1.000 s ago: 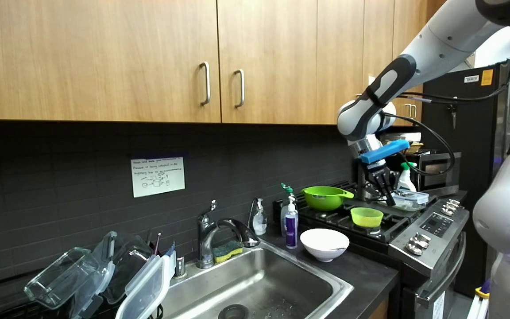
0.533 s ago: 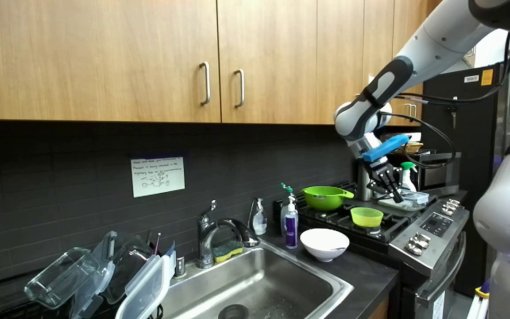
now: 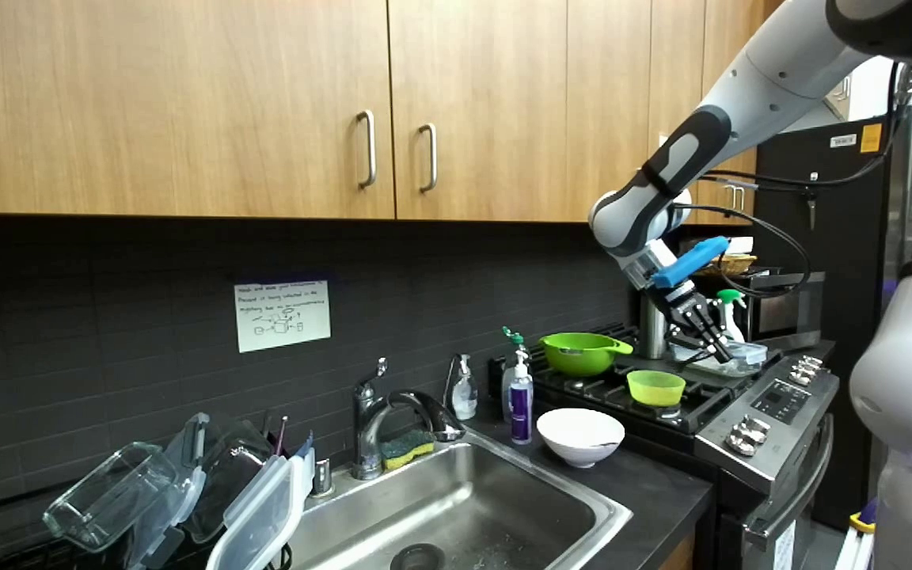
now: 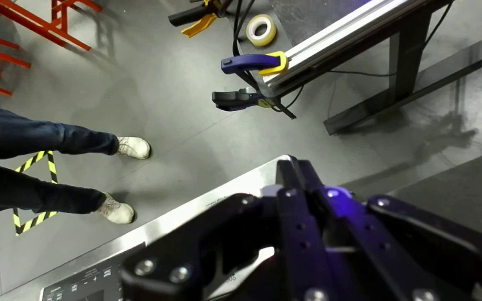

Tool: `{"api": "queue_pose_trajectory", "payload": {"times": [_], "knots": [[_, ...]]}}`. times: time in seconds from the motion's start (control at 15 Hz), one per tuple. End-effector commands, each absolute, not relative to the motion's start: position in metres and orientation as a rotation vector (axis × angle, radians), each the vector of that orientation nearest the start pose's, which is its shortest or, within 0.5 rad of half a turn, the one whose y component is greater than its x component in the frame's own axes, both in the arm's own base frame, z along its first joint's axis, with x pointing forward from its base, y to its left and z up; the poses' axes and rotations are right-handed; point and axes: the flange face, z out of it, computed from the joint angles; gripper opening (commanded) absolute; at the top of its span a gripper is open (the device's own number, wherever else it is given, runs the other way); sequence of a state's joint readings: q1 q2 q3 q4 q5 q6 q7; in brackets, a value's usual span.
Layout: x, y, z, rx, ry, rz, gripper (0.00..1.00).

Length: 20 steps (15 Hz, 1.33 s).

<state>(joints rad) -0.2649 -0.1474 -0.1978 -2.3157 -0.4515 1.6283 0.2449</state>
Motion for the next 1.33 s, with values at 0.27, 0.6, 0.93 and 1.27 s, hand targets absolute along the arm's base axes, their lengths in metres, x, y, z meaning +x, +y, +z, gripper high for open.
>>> {"api": "queue_pose_trajectory", "payload": {"times": [0.27, 0.6, 0.93, 1.27], "knots": [[0.368, -0.234, 0.385, -3.259, 0.752, 1.125, 0.01], [0.375, -0.236, 0.388, -3.265, 0.649, 1.165, 0.01], [0.381, -0.238, 0.380, -3.260, 0.555, 1.241, 0.01], [0.392, -0.240, 0.376, -3.287, 0.500, 1.315, 0.01]]}}
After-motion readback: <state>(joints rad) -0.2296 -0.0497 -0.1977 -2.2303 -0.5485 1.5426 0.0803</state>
